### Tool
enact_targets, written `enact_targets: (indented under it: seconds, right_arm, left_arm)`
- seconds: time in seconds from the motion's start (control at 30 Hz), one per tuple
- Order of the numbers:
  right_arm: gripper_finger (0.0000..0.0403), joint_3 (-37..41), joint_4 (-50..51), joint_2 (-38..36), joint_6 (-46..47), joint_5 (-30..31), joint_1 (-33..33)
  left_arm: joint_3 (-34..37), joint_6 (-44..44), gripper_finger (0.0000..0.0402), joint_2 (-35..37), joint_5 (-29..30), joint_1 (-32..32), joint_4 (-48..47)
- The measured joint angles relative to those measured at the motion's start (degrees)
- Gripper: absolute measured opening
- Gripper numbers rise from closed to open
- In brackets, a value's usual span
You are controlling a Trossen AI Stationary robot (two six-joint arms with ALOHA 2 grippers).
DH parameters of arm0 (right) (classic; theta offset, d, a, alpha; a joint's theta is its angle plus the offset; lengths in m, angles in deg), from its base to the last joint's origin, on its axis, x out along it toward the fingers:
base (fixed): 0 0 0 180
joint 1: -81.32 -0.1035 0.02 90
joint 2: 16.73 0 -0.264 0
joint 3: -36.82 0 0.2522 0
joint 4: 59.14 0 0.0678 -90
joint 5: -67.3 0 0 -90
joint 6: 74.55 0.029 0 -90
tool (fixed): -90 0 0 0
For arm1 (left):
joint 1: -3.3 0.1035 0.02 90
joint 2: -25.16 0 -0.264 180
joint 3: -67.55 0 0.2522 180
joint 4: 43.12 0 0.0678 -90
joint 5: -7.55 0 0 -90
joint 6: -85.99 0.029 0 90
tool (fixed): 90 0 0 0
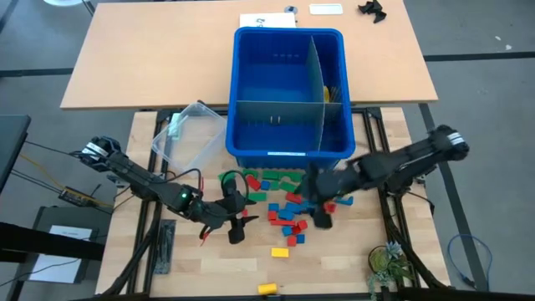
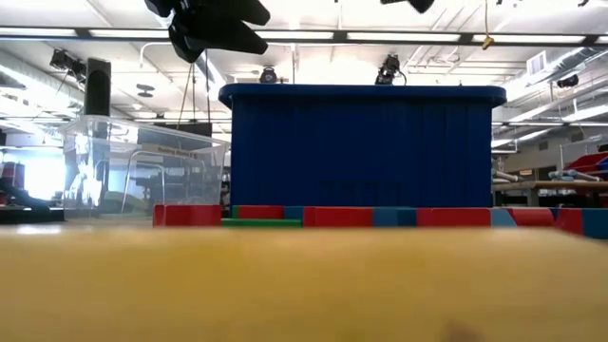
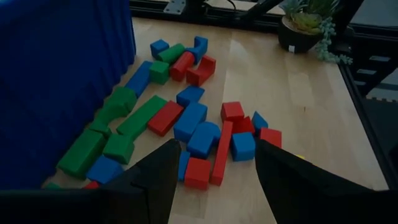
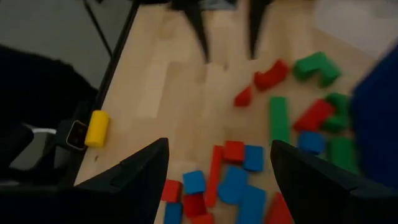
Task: Sort blocks
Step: Put the yellow block into the blue bin
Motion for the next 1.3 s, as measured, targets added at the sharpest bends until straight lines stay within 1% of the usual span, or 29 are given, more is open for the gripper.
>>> enact_targets:
  seconds: [0.17, 0.37, 0.63, 0.8, 1.07, 1.17, 1.3]
  right_arm:
    - [0.0276, 0.0, -4.51, 8.13, 1.79, -0.13, -2.57]
    - [0.0272, 0.0, -10.27, 15.8, 1.73, -1.97, -4.78]
    - [0.027, 0.0, -15.82, 23.5, 1.3, -2.04, -7.5]
    - [0.0265, 0.0, -17.51, 26.62, 3.99, -1.98, -9.99]
    - [0.026, 0.0, -18.46, 33.28, 10.71, 3.45, -11.97]
    - [0.0257, 0.0, -19.98, 35.4, 12.74, 4.49, -11.97]
    - [0.0249, -0.02, -20.74, 36.49, 13.42, 4.98, -12.02]
  left_arm:
    - [0.0, -0.1, 0.0217, 0.0, -0.02, 0.0, 0.0]
    - [0.0, -0.13, 0.0217, 0.0, 0.0, 0.0, 0.47]
    - [0.0, -1.88, 0.0217, 0.0, 1.14, 0.0, 1.14]
    - [0.0, -3.23, 0.0217, 0.0, 1.29, 0.0, 1.26]
    - [0.0, -5.04, 0.0217, 0.0, 1.36, 0.0, 1.4]
    - [0.0, -5.09, 0.0217, 0.0, 1.34, 0.0, 1.4]
    - [0.0, -5.09, 0.0217, 0.0, 1.36, 0.0, 1.42]
